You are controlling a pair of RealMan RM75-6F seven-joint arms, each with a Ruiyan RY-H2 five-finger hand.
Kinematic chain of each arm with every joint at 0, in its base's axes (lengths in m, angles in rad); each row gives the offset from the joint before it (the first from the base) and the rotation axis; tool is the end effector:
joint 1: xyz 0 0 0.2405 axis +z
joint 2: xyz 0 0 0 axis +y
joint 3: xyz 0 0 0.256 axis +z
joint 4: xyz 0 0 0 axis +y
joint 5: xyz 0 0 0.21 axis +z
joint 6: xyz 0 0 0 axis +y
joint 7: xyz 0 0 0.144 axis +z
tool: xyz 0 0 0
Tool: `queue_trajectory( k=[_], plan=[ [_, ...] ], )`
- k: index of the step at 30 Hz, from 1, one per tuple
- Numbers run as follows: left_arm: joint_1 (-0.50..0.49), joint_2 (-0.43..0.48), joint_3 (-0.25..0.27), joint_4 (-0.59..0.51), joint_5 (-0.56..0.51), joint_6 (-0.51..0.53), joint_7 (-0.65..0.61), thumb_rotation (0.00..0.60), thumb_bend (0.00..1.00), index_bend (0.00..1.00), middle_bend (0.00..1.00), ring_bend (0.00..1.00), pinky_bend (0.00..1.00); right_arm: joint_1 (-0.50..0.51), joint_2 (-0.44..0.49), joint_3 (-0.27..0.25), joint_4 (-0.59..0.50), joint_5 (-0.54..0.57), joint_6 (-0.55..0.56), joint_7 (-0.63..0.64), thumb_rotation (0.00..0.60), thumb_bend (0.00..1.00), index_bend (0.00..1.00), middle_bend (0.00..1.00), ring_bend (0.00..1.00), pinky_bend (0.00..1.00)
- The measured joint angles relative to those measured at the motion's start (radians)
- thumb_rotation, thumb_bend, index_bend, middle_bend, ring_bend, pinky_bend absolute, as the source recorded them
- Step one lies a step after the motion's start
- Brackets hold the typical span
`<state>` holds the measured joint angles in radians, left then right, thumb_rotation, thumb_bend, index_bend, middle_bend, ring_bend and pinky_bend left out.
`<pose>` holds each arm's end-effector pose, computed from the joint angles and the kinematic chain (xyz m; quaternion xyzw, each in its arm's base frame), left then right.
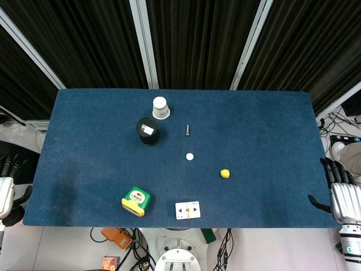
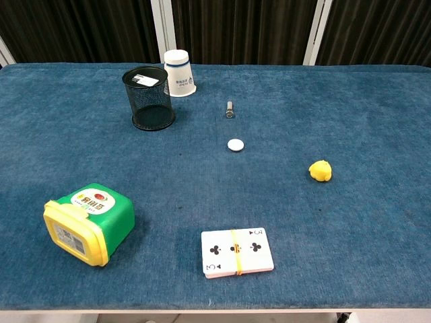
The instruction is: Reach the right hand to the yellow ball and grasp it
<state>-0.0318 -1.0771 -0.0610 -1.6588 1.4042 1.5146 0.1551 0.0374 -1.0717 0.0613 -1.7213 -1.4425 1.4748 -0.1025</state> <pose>-0.3240 0.1653 0.1788 -0.5752 -0.3684 -0.3208 0.6561 -0.3080 -0.1673 0.1670 0.5784 -0.4026 0.3536 0.6151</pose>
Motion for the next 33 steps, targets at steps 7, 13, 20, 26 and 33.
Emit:
queue_trajectory(
  k=[7,13,20,26,33],
  plan=[
    [0.002,0.001,0.002,-0.003,0.003,0.003,0.005,0.600,0.29,0.17,0.05,0.06,0.17,-0.002,0.004,0.001,0.003,0.004,0.000,0.013,0.600,0.29,0.11,0.12,0.13,0.22],
    [0.000,-0.001,0.001,-0.004,-0.001,-0.001,0.008,0.600,0.29,0.17,0.05,0.06,0.17,0.005,0.002,0.004,0.011,0.011,-0.016,0.018,0.600,0.29,0.11,0.12,0.13,0.22],
    [0.005,-0.001,0.002,-0.011,0.001,0.007,0.010,0.600,0.29,0.17,0.05,0.06,0.17,0.058,-0.016,-0.003,0.031,-0.017,-0.102,0.029,0.600,0.29,0.12,0.12,0.13,0.21],
    [0.006,0.002,-0.002,-0.009,-0.008,0.006,0.000,0.600,0.29,0.17,0.05,0.06,0.17,0.174,-0.038,0.000,0.078,-0.066,-0.248,0.077,0.600,0.29,0.18,0.12,0.13,0.21],
    [0.006,0.005,-0.003,-0.006,-0.007,0.008,-0.001,0.600,0.29,0.17,0.05,0.06,0.17,0.333,-0.090,0.019,0.108,-0.085,-0.435,0.071,0.600,0.29,0.28,0.12,0.13,0.21]
  ],
)
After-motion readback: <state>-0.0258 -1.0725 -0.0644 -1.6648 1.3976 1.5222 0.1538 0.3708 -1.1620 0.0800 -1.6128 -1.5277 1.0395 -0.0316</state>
